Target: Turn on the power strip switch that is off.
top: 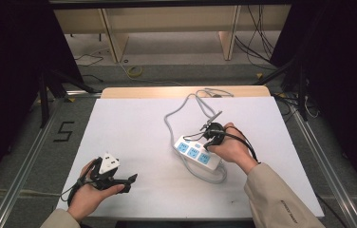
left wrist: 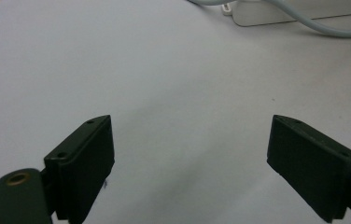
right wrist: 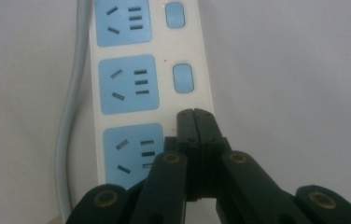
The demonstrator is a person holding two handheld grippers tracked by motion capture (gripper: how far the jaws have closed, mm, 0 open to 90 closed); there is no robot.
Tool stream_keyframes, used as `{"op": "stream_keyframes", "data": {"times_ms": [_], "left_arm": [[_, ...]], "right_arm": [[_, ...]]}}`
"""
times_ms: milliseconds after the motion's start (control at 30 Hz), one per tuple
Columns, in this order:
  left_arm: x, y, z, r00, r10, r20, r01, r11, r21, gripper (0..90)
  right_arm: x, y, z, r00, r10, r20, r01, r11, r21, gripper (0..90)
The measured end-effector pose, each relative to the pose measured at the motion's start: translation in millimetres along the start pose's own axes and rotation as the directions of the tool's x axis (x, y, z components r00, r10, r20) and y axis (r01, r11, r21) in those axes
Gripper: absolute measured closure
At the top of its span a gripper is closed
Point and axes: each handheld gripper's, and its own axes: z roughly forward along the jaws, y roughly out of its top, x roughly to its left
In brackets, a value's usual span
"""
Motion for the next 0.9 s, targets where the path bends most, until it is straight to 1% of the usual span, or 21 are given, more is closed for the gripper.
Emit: {"op": "stream_keyframes", "data": {"times_ms": [267,367,400,500,600,667,700,733,767,800,900], "left_arm": [[-0.2,0.1,-0.1,1.0,0.0,-0.001,0.0,1.0,0.001,14.6],[-0.2,0.0,0.0,1.0,0.0,-0.001,0.0,1.0,0.001,14.6],[-0.2,0.0,0.0,1.0,0.0,-0.001,0.0,1.0,0.001,14.6],[0.0,-0.1,-0.2,1.0,-0.002,-0.001,0.002,1.0,0.0,14.6],[0.0,-0.1,-0.5,1.0,-0.002,-0.001,0.002,1.0,0.001,14.6],[-0.1,-0.2,-0.6,1.0,-0.004,-0.002,0.004,1.0,0.001,14.6],[-0.1,-0.2,-0.6,1.0,-0.004,-0.002,0.004,1.0,0.001,14.6],[0.0,-0.2,-0.5,1.0,-0.003,-0.002,0.003,1.0,0.0,14.6],[0.1,-0.2,-0.5,1.0,-0.004,-0.002,0.004,1.0,0.0,14.6],[0.1,-0.2,-0.5,1.0,-0.004,-0.002,0.004,1.0,0.0,14.6],[0.1,-0.3,-0.5,1.0,-0.005,-0.004,0.005,1.0,0.0,14.6]], "right_arm": [[-1.5,-4.7,-5.3,1.0,0.007,0.004,-0.007,0.999,-0.035,90.0],[-1.6,-5.7,-7.8,0.9999,0.014,0.006,-0.014,0.999,-0.05,88.7],[-1.9,-6.1,-8.4,0.9999,0.008,0.007,-0.008,0.998,-0.055,88.8],[-2.1,-7.1,-10.9,0.9999,0.01,0.006,-0.01,0.997,-0.07,88.5],[-1.4,-8.8,-13.5,0.9999,0.009,0.011,-0.008,0.996,-0.089,86.6],[-1.5,-10.7,-15.7,0.9998,0.006,0.016,-0.005,0.994,-0.105,85.5],[-1.5,-10.7,-15.7,0.9998,0.006,0.016,-0.005,0.994,-0.105,85.5],[-2.4,-13.8,-19.0,0.9998,0.01,0.019,-0.008,0.992,-0.127,84.1],[-2.9,-15.2,-19.7,0.9998,0.015,0.015,-0.013,0.99,-0.137,83.6],[-2.9,-15.2,-19.7,0.9998,0.015,0.015,-0.013,0.99,-0.137,83.6],[-5.5,-24.5,-24.8,0.9993,0.037,0.01,-0.035,0.986,-0.162,80.1]]}}
